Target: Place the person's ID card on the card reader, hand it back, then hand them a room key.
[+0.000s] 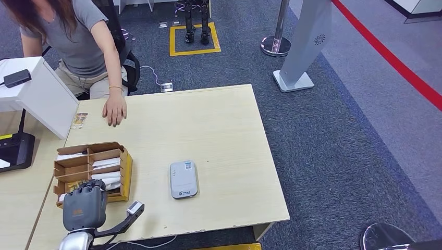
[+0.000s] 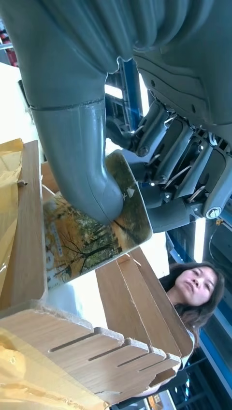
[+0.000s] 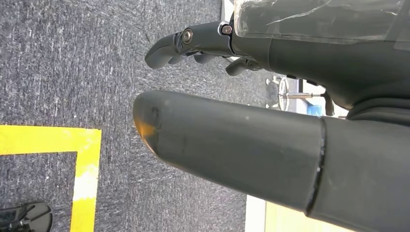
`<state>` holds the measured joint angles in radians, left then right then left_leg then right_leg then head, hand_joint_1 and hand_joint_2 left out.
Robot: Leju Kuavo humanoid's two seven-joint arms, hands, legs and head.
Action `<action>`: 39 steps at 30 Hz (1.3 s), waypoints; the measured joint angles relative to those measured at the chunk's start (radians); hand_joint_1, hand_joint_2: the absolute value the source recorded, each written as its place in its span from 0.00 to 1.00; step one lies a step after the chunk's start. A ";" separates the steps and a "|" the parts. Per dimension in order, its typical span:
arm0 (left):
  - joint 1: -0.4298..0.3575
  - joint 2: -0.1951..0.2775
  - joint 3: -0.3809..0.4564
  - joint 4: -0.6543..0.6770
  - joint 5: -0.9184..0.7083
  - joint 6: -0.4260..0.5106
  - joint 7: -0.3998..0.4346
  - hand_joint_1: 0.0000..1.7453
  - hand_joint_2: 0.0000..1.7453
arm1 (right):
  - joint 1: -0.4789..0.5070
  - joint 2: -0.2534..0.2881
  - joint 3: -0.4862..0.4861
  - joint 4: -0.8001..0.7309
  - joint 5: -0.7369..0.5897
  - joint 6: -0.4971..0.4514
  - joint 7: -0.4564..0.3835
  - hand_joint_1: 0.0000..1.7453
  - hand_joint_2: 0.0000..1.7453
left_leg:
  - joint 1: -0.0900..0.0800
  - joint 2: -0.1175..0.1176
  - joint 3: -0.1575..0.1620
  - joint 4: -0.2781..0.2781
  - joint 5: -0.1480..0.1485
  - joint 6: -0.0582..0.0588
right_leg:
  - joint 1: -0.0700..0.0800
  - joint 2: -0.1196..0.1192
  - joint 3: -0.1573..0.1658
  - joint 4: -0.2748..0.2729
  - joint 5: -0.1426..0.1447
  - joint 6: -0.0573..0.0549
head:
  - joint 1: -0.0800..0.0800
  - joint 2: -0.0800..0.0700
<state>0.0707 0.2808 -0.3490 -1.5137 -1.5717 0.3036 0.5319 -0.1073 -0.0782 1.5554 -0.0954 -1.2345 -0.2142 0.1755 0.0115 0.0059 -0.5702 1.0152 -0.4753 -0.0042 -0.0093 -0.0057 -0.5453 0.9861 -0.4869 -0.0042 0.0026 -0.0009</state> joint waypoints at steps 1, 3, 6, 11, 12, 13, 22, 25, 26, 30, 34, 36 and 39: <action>0.001 -0.005 0.006 0.000 0.000 0.000 -0.006 1.00 1.00 | 0.000 0.000 0.000 0.000 -0.001 -0.002 0.000 0.00 1.00 | 0.000 0.000 0.000 0.000 0.000 0.000 | 0.000 0.000 0.000 0.000 0.000 0.000 | 0.000 0.000; 0.002 -0.014 0.018 0.000 0.000 0.000 -0.021 1.00 1.00 | 0.000 0.000 0.000 0.000 -0.003 -0.007 -0.003 0.00 1.00 | 0.000 0.000 0.000 0.000 0.000 0.000 | 0.000 0.000 0.000 0.000 0.000 0.000 | 0.000 0.000; 0.005 -0.033 0.043 0.000 0.000 0.001 -0.054 1.00 1.00 | 0.000 0.000 0.000 0.003 -0.005 -0.013 -0.006 0.00 1.00 | 0.000 0.000 0.000 0.000 0.000 0.000 | 0.000 0.000 0.000 0.000 0.000 0.000 | 0.000 0.000; 0.009 -0.059 0.078 0.001 0.000 0.002 -0.087 1.00 1.00 | 0.000 -0.001 0.000 0.007 -0.004 -0.014 -0.006 0.00 1.00 | 0.000 0.000 0.000 0.000 0.000 0.000 | 0.000 0.000 0.000 0.000 0.000 0.000 | 0.000 0.000; 0.009 -0.064 0.083 0.001 0.002 0.003 -0.095 1.00 1.00 | 0.000 -0.001 0.000 0.007 -0.004 -0.014 -0.006 0.00 1.00 | 0.000 0.000 0.000 0.000 0.000 0.000 | 0.000 0.000 0.000 0.000 0.000 0.000 | 0.000 0.000; 0.009 -0.069 0.089 0.001 0.005 0.005 -0.105 1.00 1.00 | 0.000 -0.001 0.000 0.007 -0.003 -0.013 -0.006 0.00 1.00 | 0.000 0.000 0.000 0.000 0.000 0.000 | 0.000 0.000 0.000 0.000 0.000 0.000 | 0.000 0.000; -0.029 -0.094 0.100 -0.137 0.106 0.096 -0.226 1.00 1.00 | 0.000 -0.001 0.000 0.007 -0.001 -0.010 -0.021 0.00 1.00 | 0.000 0.000 0.000 0.000 0.000 0.000 | 0.000 0.000 0.000 0.000 0.000 0.000 | 0.000 0.000; -0.065 -0.085 0.100 -0.210 0.160 0.102 -0.253 1.00 1.00 | 0.000 -0.001 0.000 0.007 -0.001 -0.009 -0.027 0.00 1.00 | 0.000 0.000 0.000 0.000 0.000 0.000 | 0.000 0.000 0.000 0.000 0.000 0.000 | 0.000 0.000; -0.076 -0.082 0.100 -0.230 0.176 0.105 -0.261 1.00 1.00 | -0.001 -0.001 0.000 0.007 -0.001 -0.009 -0.029 0.00 1.00 | 0.000 0.000 0.000 0.000 0.000 0.000 | 0.000 0.000 0.000 0.000 0.000 0.000 | 0.000 0.000; -0.121 -0.067 0.099 -0.289 0.219 0.113 -0.283 1.00 1.00 | -0.002 -0.001 0.000 0.007 0.006 -0.007 -0.035 0.00 1.00 | 0.000 0.000 0.000 0.000 0.000 0.000 | 0.000 0.000 0.000 0.000 0.000 0.000 | 0.000 0.000; -0.186 -0.046 0.101 -0.302 0.231 0.086 -0.271 1.00 1.00 | -0.005 -0.001 0.000 0.006 0.032 -0.005 -0.039 0.00 1.00 | 0.000 0.000 0.000 0.000 0.000 0.000 | 0.000 0.000 0.000 0.000 0.000 0.000 | 0.000 0.000; -0.239 -0.027 0.111 -0.273 0.220 0.052 -0.251 1.00 1.00 | -0.008 -0.001 0.000 0.006 0.057 0.000 -0.038 0.00 1.00 | 0.000 -0.001 0.000 0.000 0.001 0.000 | 0.000 -0.001 0.000 0.000 0.000 0.000 | 0.000 0.000; -0.356 0.017 0.153 -0.126 0.188 0.023 -0.248 1.00 1.00 | -0.017 -0.001 0.000 0.005 0.105 0.009 -0.030 0.00 1.00 | 0.001 0.000 0.000 0.000 0.003 -0.002 | 0.000 -0.001 0.000 0.001 0.002 -0.003 | 0.000 0.000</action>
<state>-0.2854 0.2982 -0.1961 -1.6396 -1.3834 0.3268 0.2838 -0.1247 -0.0794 1.5557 -0.0901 -1.1292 -0.2055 0.1453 0.0122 0.0057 -0.5700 1.0152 -0.4726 -0.0058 -0.0091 -0.0063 -0.5457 0.9868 -0.4848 -0.0068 0.0029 -0.0009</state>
